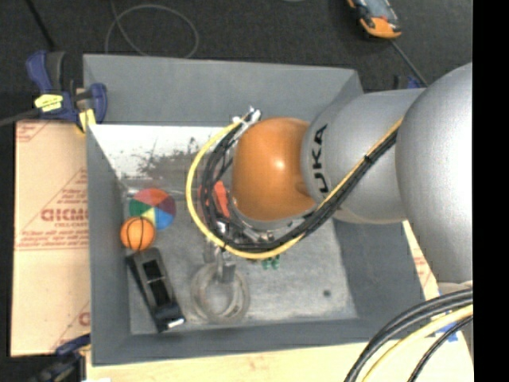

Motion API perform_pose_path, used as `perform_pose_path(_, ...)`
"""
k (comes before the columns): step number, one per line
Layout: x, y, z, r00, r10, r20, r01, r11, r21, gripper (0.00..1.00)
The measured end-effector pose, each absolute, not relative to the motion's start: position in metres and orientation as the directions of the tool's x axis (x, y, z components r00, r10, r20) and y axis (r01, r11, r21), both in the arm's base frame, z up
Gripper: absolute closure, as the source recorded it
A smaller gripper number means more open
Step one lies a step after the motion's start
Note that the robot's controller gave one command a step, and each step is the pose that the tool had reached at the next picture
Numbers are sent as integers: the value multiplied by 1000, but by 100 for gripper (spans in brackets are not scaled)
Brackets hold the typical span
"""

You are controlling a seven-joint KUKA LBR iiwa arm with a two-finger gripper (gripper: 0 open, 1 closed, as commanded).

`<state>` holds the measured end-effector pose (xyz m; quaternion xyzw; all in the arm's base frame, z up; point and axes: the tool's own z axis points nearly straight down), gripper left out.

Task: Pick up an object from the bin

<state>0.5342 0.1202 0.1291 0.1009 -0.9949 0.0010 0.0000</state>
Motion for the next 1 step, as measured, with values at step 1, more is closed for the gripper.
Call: perform_pose_path(1, 535, 120, 140, -980, -200, -2, -200, 980, -2, 100)
